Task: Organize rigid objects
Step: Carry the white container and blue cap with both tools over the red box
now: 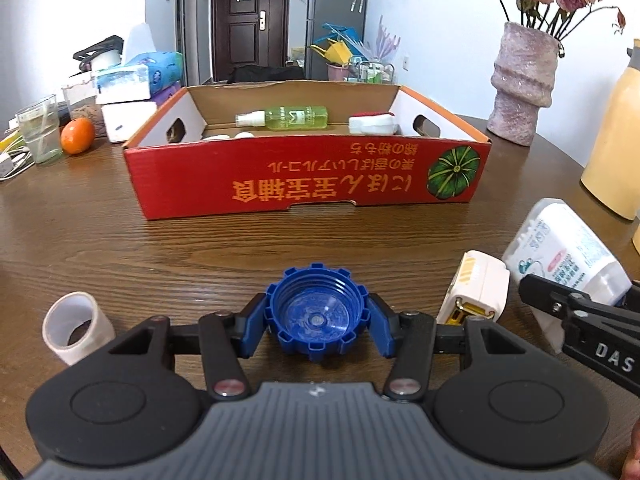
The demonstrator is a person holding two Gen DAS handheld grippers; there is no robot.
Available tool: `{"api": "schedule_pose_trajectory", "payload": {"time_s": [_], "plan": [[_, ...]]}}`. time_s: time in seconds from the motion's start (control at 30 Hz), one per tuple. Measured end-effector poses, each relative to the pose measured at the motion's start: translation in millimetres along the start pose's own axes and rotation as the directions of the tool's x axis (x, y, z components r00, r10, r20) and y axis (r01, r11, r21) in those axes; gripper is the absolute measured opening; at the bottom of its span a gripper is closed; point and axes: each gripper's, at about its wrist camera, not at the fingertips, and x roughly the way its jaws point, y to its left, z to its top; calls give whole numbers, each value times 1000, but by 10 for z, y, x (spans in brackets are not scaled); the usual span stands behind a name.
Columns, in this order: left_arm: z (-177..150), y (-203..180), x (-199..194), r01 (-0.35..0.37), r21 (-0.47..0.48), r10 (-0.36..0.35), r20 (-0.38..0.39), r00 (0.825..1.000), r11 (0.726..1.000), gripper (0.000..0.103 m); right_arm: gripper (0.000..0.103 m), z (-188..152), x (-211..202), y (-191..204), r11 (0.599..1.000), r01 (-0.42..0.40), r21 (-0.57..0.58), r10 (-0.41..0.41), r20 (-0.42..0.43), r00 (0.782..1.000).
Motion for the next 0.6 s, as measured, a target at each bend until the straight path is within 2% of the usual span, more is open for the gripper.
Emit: {"api": "schedule_pose_trajectory", "payload": {"time_s": [0.3,0.6], "plan": [[90,130,-233,-29,-37,30,29,999,999,54,43,71,-209,83,1000,-31,-4,31,50,998],[303,176,-538,-20,-41,23,74,997,999,54,43,402,-435,326,996,-73,-51,79,117,990]]}}
